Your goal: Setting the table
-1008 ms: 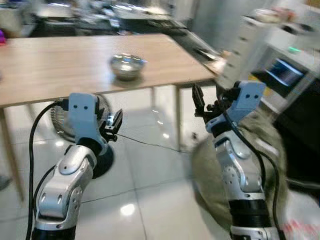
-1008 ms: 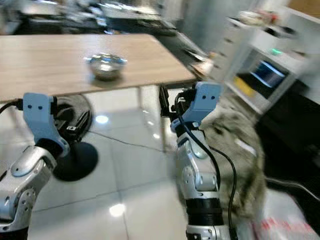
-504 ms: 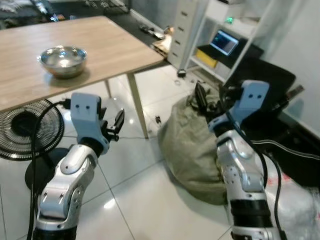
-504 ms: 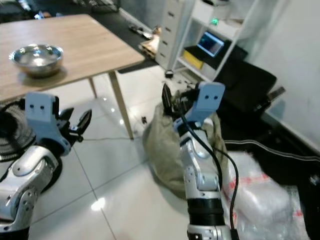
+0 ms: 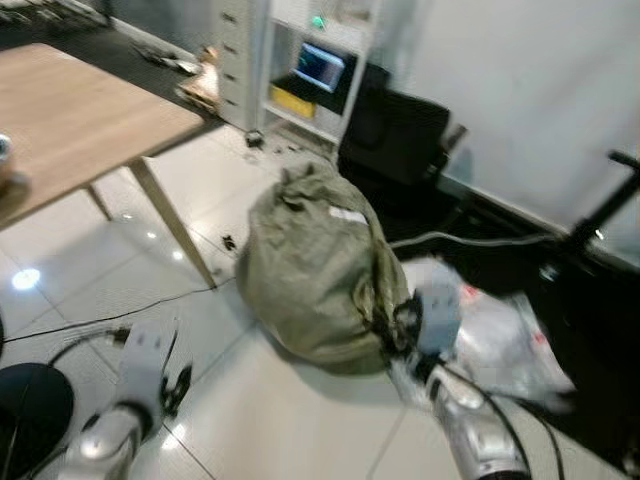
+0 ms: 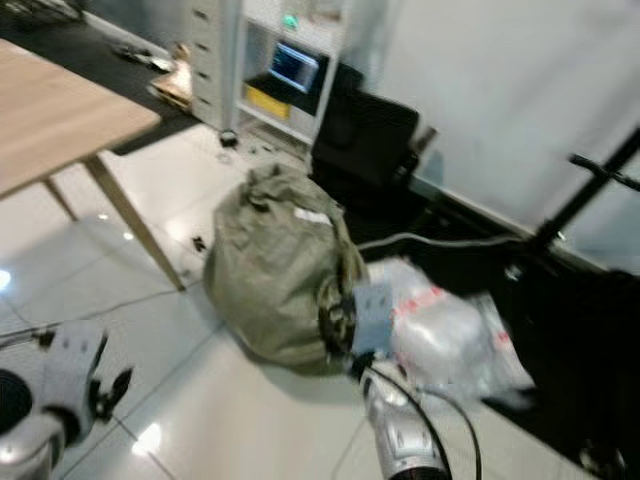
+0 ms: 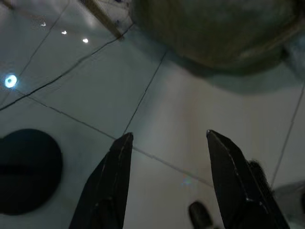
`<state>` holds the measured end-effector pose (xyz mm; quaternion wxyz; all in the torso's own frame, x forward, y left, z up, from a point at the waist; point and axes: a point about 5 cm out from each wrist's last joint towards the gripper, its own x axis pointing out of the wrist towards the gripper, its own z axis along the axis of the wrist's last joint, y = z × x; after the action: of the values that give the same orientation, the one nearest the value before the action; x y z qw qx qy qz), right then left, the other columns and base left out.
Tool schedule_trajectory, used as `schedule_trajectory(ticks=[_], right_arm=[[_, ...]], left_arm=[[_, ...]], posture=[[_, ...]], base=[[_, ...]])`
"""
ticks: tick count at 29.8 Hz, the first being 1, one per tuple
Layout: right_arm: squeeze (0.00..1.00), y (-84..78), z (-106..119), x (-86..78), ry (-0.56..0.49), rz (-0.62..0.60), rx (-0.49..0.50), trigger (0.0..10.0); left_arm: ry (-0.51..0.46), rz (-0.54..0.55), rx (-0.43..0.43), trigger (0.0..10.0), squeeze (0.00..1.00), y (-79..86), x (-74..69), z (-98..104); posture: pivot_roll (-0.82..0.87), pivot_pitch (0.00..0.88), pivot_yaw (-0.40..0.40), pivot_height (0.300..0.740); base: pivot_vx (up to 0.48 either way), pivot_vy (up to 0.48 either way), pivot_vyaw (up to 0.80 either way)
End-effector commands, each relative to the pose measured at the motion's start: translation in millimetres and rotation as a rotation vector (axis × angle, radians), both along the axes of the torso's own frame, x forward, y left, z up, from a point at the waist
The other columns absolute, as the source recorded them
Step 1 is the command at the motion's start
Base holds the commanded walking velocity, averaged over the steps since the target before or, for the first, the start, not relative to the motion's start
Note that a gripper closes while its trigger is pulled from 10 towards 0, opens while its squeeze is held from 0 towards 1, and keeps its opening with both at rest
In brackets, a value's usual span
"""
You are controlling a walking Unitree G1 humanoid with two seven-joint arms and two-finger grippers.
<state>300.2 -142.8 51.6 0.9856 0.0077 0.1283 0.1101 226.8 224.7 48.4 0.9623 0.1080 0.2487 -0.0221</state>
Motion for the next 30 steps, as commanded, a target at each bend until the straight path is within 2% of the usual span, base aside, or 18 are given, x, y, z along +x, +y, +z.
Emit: schedule_trajectory(ticks=[1,2,4,7,9,13,15,22,25,30], right_arm=[[0.0,-7.8,-20.7,-11.6,0.081,-0.018,-0.004,10.0],[0.0,-8.9,-32.1,-18.7,0.133,-0.022,0.001,10.0],[0.0,-9.8,-39.6,-24.3,0.164,-0.026,-0.003,10.0],[0.0,-10.3,-47.7,-30.4,0.181,-0.025,-0.019,10.0],[0.0,-9.8,-51.9,-33.0,0.185,-0.043,-0.002,10.0],[0.0,-7.6,-51.8,-30.8,0.172,-0.058,0.015,10.0],[0.0,-3.1,-49.0,-26.2,0.153,-0.068,0.025,10.0],[0.0,3.2,-47.5,-21.4,0.134,-0.085,0.029,10.0],[0.0,13.2,-48.3,-22.1,0.126,-0.049,0.018,10.0],[0.0,18.8,-49.3,-21.5,0.118,-0.005,-0.013,10.0]], left_arm=[[0.044,-0.022,0.005,10.0,0.0,-1.0,-9.6,-16.5],[0.079,-0.002,-0.007,10.0,0.0,1.2,-14.4,-25.0],[0.093,0.012,-0.015,10.0,0.0,2.4,-17.2,-29.9],[0.089,0.024,-0.011,10.0,0.0,3.6,-18.5,-33.9],[0.079,-0.005,0.019,10.0,0.0,2.7,-15.8,-35.2],[0.072,-0.024,0.027,10.0,0.0,3.0,-11.2,-34.9],[0.065,-0.04,0.036,10.0,0.0,6.1,-5.6,-32.5],[0.033,-0.044,0.055,10.0,0.0,14.0,6.1,-27.1],[-0.005,0.012,0.0,10.0,0.0,18.9,12.8,-25.6],[-0.026,0.004,-0.061,10.0,0.0,8.7,10.6,-29.3]], posture=[[0.05,0.064,-0.025,0.74],[0.05,0.063,-0.021,0.74],[0.05,0.063,-0.02,0.74],[0.05,0.058,-0.008,0.74],[0.05,0.048,0.016,0.74],[0.05,0.04,0.041,0.74],[0.05,0.024,0.081,0.74],[0.05,0.009,0.111,0.74],[0.04,0.001,0.108,0.74],[0.02,0.0,0.098,0.74]], base=[[0.0,0.0,-0.8],[0.0,0.0,-0.8],[0.0,0.0,-0.8],[0.0,0.0,-0.8],[0.0,0.0,-0.8],[0.0,0.0,-0.8],[0.0,0.0,-0.8],[0.0,0.0,-0.8],[0.0,0.0,-0.8],[0.0,0.0,-0.8]])
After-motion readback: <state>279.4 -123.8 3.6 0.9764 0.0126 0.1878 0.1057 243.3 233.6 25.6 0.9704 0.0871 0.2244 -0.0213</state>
